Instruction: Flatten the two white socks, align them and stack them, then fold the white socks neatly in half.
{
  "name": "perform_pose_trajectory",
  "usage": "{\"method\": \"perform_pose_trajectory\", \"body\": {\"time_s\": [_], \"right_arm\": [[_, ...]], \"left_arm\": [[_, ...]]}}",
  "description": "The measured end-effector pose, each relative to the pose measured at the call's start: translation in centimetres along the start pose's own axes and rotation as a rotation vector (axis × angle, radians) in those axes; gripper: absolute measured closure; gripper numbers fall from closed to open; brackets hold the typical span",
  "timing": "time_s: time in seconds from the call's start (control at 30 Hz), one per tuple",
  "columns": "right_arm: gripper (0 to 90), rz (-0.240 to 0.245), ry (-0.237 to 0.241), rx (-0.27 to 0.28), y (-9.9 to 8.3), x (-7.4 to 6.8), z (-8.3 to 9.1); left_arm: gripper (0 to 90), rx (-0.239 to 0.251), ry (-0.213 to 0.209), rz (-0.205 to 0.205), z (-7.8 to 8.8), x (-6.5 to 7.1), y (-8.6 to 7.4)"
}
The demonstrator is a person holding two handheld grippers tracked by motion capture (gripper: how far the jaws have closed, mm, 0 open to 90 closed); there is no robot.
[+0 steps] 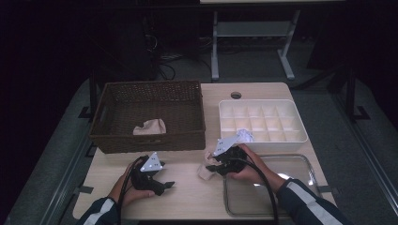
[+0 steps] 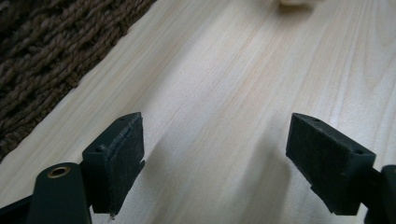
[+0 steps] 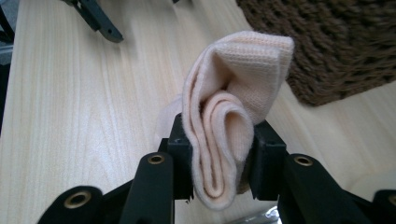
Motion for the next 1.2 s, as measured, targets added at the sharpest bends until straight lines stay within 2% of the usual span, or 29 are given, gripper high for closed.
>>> {"method": "perform_pose_trajectory", "body": {"time_s": [0.07, 0.23, 0.33, 0.47, 0.77, 0.93, 0.97, 1.0, 1.07, 1.1, 1.13, 1.2], "right_arm": [[65.9, 0.008, -0.007, 0.001, 0.0, 0.2, 0.2], [65.8, 0.020, -0.021, -0.006, 0.2, 0.3, 0.4], [65.8, 0.009, -0.030, -0.006, 0.4, 0.2, 0.8], [65.8, 0.020, -0.043, 0.007, 0.7, 0.5, 1.3], [65.8, 0.002, -0.078, 0.045, 1.7, 1.5, 2.9], [65.8, -0.018, -0.124, 0.086, 2.5, 2.6, 5.0], [65.8, -0.028, -0.153, 0.101, 2.7, 3.3, 6.1], [65.8, -0.028, -0.153, 0.101, 2.7, 3.3, 6.1], [65.7, -0.039, -0.205, 0.120, 2.9, 4.4, 7.8], [65.7, -0.039, -0.205, 0.120, 2.9, 4.4, 7.8], [65.7, -0.053, -0.241, 0.125, 2.7, 5.4, 8.9], [65.7, -0.076, -0.282, 0.132, 2.5, 6.5, 10.0]], "left_arm": [[18.5, -0.011, -0.003, -0.016, -0.2, -0.2, -0.2], [16.7, 0.016, -0.039, 0.019, -0.4, -0.5, -0.4], [15.2, 0.053, -0.038, 0.026, -0.6, -0.7, -0.4], [14.8, 0.054, -0.031, 0.023, -0.7, -0.7, -0.4], [14.8, 0.062, -0.033, 0.029, -0.7, -0.7, -0.4], [14.5, 0.050, -0.031, 0.019, -0.7, -0.7, -0.4], [14.2, 0.050, -0.031, 0.020, -0.7, -0.7, -0.4], [14.2, 0.052, -0.033, 0.019, -0.7, -0.7, -0.4], [13.9, 0.051, -0.033, 0.018, -0.8, -0.7, -0.4], [13.9, 0.052, -0.031, 0.021, -0.8, -0.7, -0.4], [13.9, 0.053, -0.029, 0.021, -0.8, -0.7, -0.4], [13.9, 0.055, -0.025, 0.022, -0.8, -0.7, -0.4]]}}
Point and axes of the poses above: each handheld gripper's, and its own axes: z roughly backward along the jaws, y roughly out of its top, x roughly to its right, the point moved 7 cm from there along -z, roughly forward along the jaws, and after that the axes turned 11 degrees about x, right-handed, at the moved point
